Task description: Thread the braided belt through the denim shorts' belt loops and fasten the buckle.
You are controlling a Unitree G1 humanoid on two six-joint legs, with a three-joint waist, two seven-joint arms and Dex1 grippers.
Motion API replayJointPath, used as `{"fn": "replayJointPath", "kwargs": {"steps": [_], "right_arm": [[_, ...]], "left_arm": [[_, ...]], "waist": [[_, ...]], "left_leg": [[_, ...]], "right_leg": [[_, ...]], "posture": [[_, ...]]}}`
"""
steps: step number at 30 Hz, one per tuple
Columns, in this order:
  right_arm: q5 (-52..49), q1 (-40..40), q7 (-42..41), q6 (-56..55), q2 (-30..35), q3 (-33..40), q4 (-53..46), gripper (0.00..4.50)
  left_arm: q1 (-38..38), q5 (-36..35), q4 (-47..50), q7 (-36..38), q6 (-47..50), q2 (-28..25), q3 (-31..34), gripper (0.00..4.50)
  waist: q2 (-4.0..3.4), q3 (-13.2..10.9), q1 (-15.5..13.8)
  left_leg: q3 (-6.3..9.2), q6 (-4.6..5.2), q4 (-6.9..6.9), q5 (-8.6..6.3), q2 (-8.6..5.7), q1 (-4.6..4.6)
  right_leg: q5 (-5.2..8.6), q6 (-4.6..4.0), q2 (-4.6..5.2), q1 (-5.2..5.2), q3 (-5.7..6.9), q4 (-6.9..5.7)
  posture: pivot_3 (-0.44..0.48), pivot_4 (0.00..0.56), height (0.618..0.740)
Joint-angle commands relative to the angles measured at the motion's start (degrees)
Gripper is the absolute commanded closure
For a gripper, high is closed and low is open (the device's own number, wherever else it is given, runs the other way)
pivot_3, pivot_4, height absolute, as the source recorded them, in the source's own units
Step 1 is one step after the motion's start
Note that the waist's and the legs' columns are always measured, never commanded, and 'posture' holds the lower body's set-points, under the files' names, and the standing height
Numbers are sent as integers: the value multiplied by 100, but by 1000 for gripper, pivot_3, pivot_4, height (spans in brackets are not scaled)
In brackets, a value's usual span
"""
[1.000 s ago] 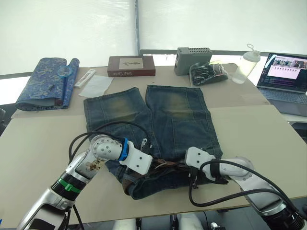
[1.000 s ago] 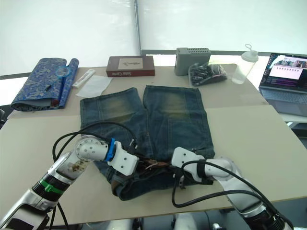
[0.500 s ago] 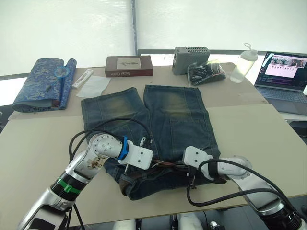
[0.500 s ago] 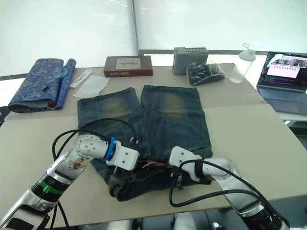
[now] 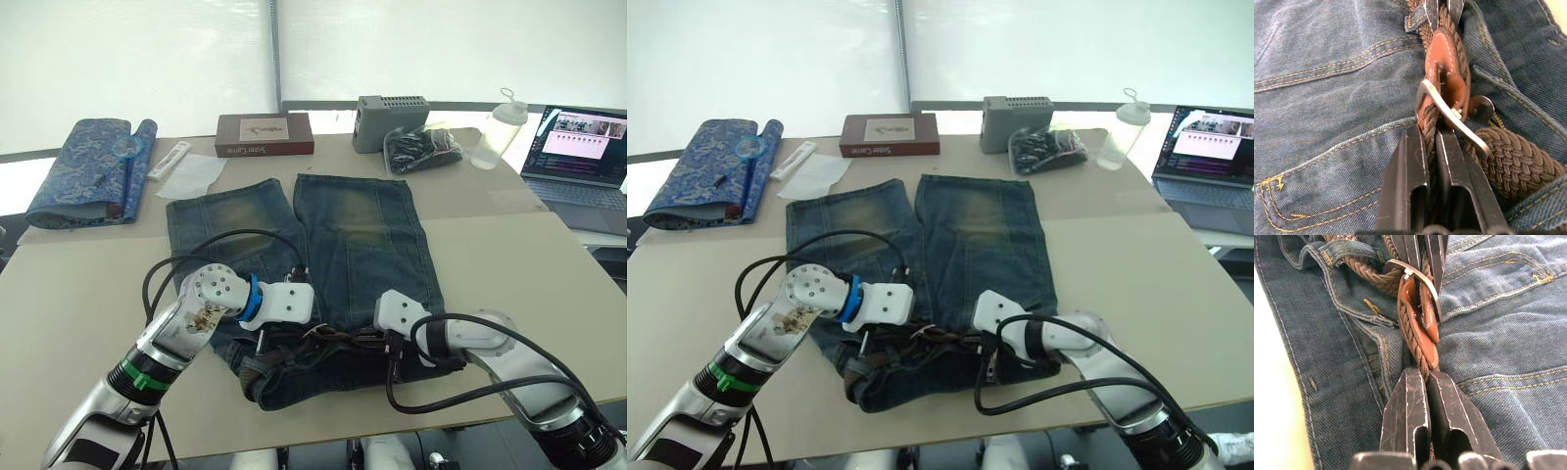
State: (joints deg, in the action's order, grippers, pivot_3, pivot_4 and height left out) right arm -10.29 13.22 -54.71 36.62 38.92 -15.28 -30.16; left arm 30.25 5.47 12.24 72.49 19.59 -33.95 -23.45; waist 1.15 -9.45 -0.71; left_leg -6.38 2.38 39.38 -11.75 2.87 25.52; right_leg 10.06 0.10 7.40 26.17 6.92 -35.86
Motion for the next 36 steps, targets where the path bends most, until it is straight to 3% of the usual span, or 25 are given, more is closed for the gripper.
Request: {"fn": "replayJointPath", "kwargs": {"steps": [1, 3, 8, 13, 19, 28, 36], "right_arm": [[-412, 168, -126, -276, -315, -128, -318, 4475], [-469, 128, -133, -262, -340, -72, -269, 4475], [-1045, -71, -185, 227, -223, 515, -498, 2812], [-1762, 71, 31, 916, -173, 1001, -760, 2812], [-1320, 316, 565, 841, -156, 490, -567, 2812], [-1305, 30, 569, 937, 468, 505, -684, 2812], [-1216, -44, 787, 897, 406, 321, -629, 2812]], "left_arm": [[-13, -223, 59, -101, -79, 357, -263, 4500], [-24, -258, -25, -115, -66, 437, -264, 4500], [-40, -129, -154, -165, -356, 440, -269, 4500], [-42, -112, -198, -201, -514, 395, -284, 4500], [-33, -129, -208, -251, -527, 393, -311, 4500], [-14, -168, -174, -293, -516, 341, -345, 4500], [-3, -180, -173, -297, -541, 329, -365, 4500]], "waist": [[0, 0, -2], [0, 0, -4], [0, 0, -30], [1, -1, -97], [0, -1, -121], [0, -1, -153], [0, -1, -150]], "left_leg": [[0, 0, 0, 0, 0, 0], [0, -1, 0, 0, 0, 0], [3, 0, 1, 0, -2, -1], [4, 1, 4, 0, -5, 2], [4, -2, 7, -1, -2, 1], [2, 10, 7, 2, -5, 8], [3, 3, 14, -2, -3, 7]], "right_leg": [[0, 0, 0, 0, 0, 0], [0, 0, 0, -1, 0, 0], [0, 0, 1, -5, -1, 0], [0, 0, 4, -8, -4, 5], [0, 0, 3, -5, 1, 3], [0, 0, 4, -2, -2, 6], [0, 0, 3, -4, -2, 5]], "posture": [[0, 150, 709], [0, 150, 709], [0, 150, 709], [0, 150, 709], [0, 150, 709], [0, 150, 709], [0, 150, 709]]}}
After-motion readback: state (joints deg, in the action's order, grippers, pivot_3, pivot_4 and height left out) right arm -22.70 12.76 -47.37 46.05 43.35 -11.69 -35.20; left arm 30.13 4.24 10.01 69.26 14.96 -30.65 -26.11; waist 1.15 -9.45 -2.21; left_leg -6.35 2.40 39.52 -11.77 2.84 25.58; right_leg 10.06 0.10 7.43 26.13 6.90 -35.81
